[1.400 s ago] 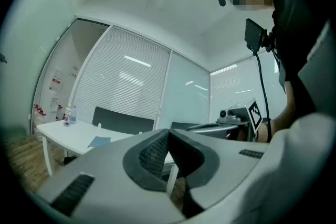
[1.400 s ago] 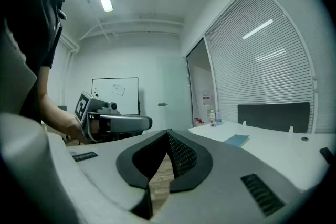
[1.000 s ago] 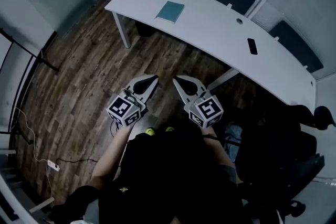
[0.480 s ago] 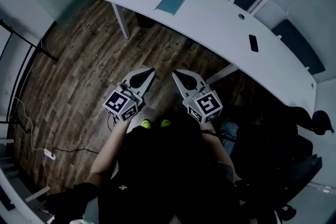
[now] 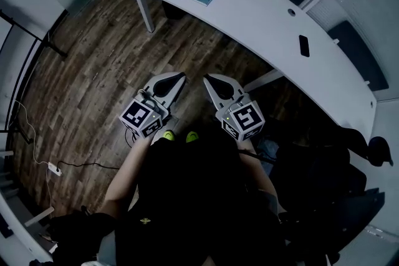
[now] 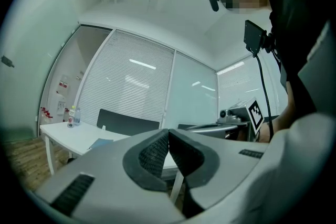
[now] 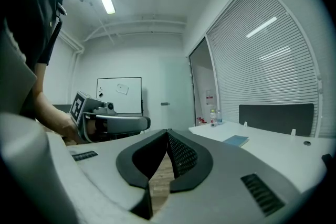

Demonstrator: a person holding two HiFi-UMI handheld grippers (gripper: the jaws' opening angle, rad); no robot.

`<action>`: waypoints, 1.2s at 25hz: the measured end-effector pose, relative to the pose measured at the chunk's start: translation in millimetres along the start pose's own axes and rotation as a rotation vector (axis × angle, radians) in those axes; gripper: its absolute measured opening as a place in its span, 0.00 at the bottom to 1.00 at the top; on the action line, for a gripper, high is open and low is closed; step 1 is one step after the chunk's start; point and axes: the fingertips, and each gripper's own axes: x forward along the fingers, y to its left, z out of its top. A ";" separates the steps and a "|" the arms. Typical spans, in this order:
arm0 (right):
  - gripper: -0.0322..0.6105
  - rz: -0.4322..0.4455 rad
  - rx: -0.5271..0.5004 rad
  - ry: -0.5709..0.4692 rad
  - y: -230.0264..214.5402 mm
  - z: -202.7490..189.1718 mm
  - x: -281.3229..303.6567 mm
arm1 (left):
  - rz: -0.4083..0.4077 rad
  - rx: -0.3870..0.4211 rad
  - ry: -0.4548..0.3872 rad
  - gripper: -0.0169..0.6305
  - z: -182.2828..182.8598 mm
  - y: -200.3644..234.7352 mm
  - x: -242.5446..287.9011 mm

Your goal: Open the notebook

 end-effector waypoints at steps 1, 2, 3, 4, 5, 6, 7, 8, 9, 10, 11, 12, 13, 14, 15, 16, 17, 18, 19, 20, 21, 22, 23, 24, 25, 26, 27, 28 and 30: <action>0.04 0.006 -0.001 0.004 -1.6 -1.6 -1.4 | 0.004 0.000 0.002 0.06 -0.4 -1.3 2.0; 0.04 0.013 -0.002 0.008 -3.2 -3.2 -2.9 | 0.006 0.000 0.003 0.06 -1.0 -2.9 4.2; 0.04 0.019 -0.002 0.011 -5.0 -4.8 -4.3 | 0.008 0.000 0.003 0.06 -1.7 -4.6 6.6; 0.04 0.023 -0.001 0.014 -6.9 -6.3 -5.3 | 0.008 0.000 0.003 0.06 -2.5 -6.1 9.2; 0.04 0.026 0.002 0.016 -8.7 -7.7 -5.8 | 0.009 0.000 0.004 0.06 -3.8 -7.1 11.8; 0.04 0.030 0.006 0.018 -10.0 -9.2 -6.0 | 0.010 -0.002 0.006 0.06 -5.5 -7.8 14.0; 0.04 0.035 0.008 0.020 -10.6 -10.6 -6.1 | 0.012 -0.004 0.009 0.06 -7.4 -8.5 15.5; 0.04 0.041 0.009 0.022 -11.0 -12.3 -6.5 | 0.015 -0.006 0.012 0.06 -9.4 -9.3 16.7; 0.04 0.047 0.009 0.025 -11.9 -14.1 -7.1 | 0.019 -0.007 0.015 0.06 -11.3 -9.9 18.1; 0.04 0.050 0.009 0.027 -14.2 -16.0 -7.8 | 0.021 -0.008 0.018 0.06 -13.0 -10.3 20.2; 0.05 0.050 0.013 0.030 -17.8 -17.8 -8.5 | 0.024 -0.008 0.019 0.06 -14.2 -10.5 22.8; 0.05 0.048 0.019 0.033 -22.1 -19.4 -9.2 | 0.026 -0.009 0.020 0.06 -14.6 -10.9 25.6; 0.05 0.044 0.024 0.035 -26.1 -20.6 -9.7 | 0.028 -0.010 0.020 0.06 -14.6 -11.1 27.7; 0.05 0.040 0.029 0.037 -29.2 -21.5 -10.0 | 0.030 -0.010 0.020 0.06 -14.6 -11.1 28.6; 0.05 0.037 0.032 0.038 -30.9 -21.7 -10.2 | 0.033 -0.009 0.021 0.06 -14.6 -11.2 28.3; 0.05 0.035 0.035 0.036 -31.6 -21.5 -10.2 | 0.035 -0.008 0.023 0.06 -14.4 -11.2 27.2; 0.05 0.033 0.037 0.034 -31.5 -20.9 -10.0 | 0.036 -0.007 0.026 0.06 -14.2 -11.1 25.8; 0.05 0.032 0.038 0.033 -31.6 -20.5 -9.3 | 0.039 -0.008 0.027 0.06 -14.2 -10.1 24.6; 0.05 0.033 0.039 0.032 -32.1 -20.5 -7.9 | 0.042 -0.011 0.025 0.06 -14.5 -8.0 24.1; 0.05 0.034 0.041 0.033 -33.3 -21.0 -5.8 | 0.044 -0.014 0.022 0.06 -14.9 -4.9 24.3; 0.05 0.035 0.043 0.035 -35.1 -21.9 -3.0 | 0.047 -0.014 0.022 0.06 -15.2 -1.1 25.1; 0.05 0.034 0.044 0.036 -37.0 -22.8 0.2 | 0.048 -0.014 0.024 0.06 -15.7 3.1 26.0; 0.05 0.034 0.044 0.038 -38.6 -23.7 4.0 | 0.047 -0.016 0.024 0.06 -16.6 7.7 26.8; 0.05 0.032 0.045 0.041 -39.6 -24.5 8.0 | 0.046 -0.021 0.023 0.06 -17.9 12.4 27.0; 0.05 0.031 0.045 0.043 -40.4 -25.5 12.1 | 0.044 -0.025 0.023 0.06 -19.4 17.0 27.2; 0.05 0.027 0.045 0.046 -41.7 -26.7 16.4 | 0.039 -0.029 0.024 0.06 -20.9 21.5 28.0; 0.05 0.022 0.047 0.049 -44.2 -27.9 21.0 | 0.033 -0.031 0.026 0.06 -22.2 26.4 29.8; 0.05 0.015 0.050 0.052 -47.5 -29.3 25.9 | 0.026 -0.034 0.027 0.06 -23.1 31.5 32.4; 0.07 0.002 0.060 0.059 -53.9 -31.3 36.4 | 0.012 -0.041 0.030 0.06 -23.1 41.8 38.0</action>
